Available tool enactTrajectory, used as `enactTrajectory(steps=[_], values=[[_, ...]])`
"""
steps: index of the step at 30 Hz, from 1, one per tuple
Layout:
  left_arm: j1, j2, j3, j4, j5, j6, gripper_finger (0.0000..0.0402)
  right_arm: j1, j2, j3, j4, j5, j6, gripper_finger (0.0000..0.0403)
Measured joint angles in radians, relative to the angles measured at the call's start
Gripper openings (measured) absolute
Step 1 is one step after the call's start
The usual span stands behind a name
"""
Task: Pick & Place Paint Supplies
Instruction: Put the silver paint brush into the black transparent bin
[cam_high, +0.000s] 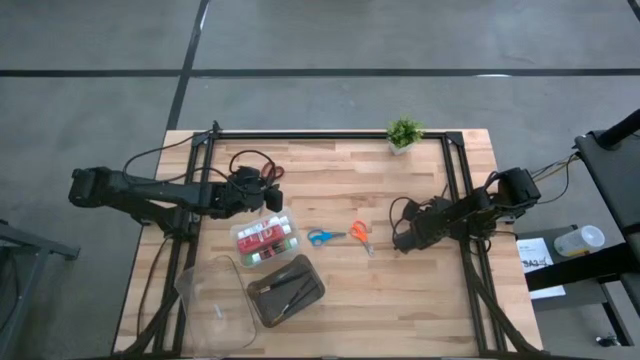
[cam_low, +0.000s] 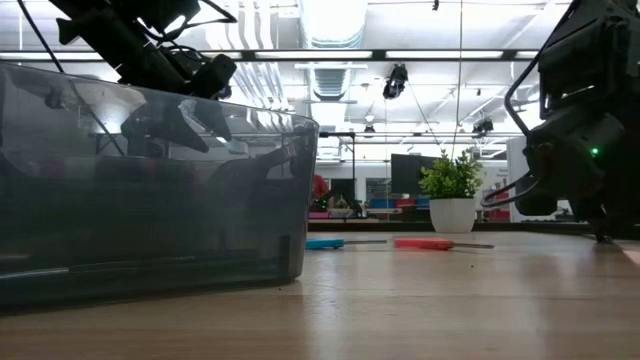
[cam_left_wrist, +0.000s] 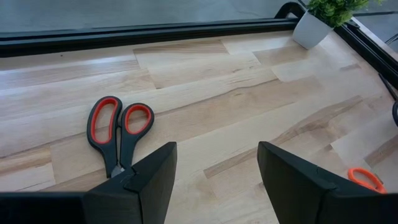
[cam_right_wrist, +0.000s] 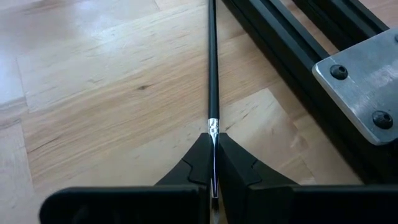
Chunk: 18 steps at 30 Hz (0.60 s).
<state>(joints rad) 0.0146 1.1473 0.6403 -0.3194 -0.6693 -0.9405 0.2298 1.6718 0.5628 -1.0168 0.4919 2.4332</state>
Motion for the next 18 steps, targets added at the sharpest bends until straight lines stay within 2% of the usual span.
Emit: enactTrajectory(steps=[11,18], values=[[0.000,0.000,0.000,0.000,0.000,0.000,0.0232,0.001,0.001,0.039,-0.023,-0.011,0.002,0.0009],[0.000,0.000,0.000,0.000,0.000,0.000,0.0232,0.002,-0.001,0.090,-0.115,-0.004,-0.001,0.0009]])
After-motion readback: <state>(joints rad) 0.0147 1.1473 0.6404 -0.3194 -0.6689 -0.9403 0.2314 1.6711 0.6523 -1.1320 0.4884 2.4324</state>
